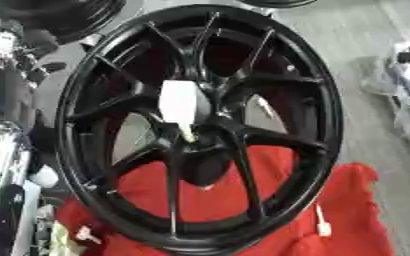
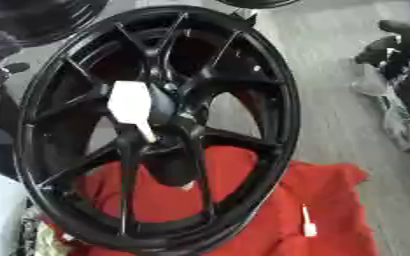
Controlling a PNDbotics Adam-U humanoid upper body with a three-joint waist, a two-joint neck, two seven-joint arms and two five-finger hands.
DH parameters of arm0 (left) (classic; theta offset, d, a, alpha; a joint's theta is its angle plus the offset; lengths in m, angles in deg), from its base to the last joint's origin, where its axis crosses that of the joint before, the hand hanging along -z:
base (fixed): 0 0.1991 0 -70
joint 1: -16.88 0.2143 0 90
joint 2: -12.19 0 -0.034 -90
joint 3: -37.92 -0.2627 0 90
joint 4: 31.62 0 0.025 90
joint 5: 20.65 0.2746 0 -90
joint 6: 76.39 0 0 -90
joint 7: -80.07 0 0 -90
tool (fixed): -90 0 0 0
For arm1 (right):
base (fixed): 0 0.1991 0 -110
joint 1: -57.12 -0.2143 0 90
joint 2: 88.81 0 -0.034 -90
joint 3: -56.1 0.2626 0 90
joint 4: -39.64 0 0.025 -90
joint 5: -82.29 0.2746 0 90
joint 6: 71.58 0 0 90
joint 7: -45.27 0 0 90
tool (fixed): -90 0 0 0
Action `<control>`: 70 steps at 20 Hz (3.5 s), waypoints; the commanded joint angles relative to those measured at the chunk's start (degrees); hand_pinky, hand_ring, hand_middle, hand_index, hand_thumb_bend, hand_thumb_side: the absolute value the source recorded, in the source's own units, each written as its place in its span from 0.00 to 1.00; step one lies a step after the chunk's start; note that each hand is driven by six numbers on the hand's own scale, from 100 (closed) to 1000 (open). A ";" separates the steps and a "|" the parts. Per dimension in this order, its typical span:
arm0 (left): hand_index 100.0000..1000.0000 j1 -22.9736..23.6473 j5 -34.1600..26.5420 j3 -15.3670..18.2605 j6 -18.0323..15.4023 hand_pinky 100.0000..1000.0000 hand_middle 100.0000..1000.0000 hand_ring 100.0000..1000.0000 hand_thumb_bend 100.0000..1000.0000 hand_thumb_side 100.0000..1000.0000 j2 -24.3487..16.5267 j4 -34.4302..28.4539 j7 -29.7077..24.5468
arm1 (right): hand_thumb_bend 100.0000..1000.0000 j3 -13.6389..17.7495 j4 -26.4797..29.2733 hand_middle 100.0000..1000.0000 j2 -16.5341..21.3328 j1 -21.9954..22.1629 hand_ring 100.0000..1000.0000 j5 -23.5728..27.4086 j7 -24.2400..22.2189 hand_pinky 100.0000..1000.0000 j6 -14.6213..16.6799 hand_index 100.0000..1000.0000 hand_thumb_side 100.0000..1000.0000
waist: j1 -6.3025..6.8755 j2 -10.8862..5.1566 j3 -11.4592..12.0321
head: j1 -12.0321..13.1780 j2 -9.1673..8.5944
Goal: Pull the pin out of the wheel hub.
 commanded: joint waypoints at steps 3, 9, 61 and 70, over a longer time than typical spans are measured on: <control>0.66 -0.95 0.00 0.14 -0.15 0.68 0.64 0.79 0.04 0.79 -1.90 -0.82 0.00 | 0.00 0.26 1.25 0.52 1.52 -0.60 0.59 0.18 0.33 0.91 0.00 0.80 0.58 | -0.33 -1.27 -0.12 | 0.47 -0.60; 0.66 -1.02 -0.14 0.07 -0.14 0.68 0.64 0.79 0.04 0.79 -1.99 -0.78 -0.07 | 0.00 0.24 1.32 0.52 1.54 -0.71 0.59 0.31 0.41 0.91 0.01 0.79 0.57 | -0.27 -1.23 -0.24 | 0.55 -0.93; 0.83 -48.66 15.25 -37.62 15.93 0.84 0.80 0.85 0.00 0.88 -20.46 -9.08 -50.53 | 0.00 0.77 1.14 0.52 2.89 3.20 0.58 -2.92 0.90 0.92 0.54 0.79 0.58 | 1.34 -2.34 0.89 | -4.82 0.13; 0.84 -48.53 16.62 -38.82 16.18 0.87 0.80 0.84 0.07 0.73 -20.49 -8.74 -52.05 | 0.00 0.68 1.13 0.52 2.97 3.19 0.58 -2.90 0.81 0.92 0.36 0.79 0.58 | 1.50 -2.44 0.88 | -4.72 0.45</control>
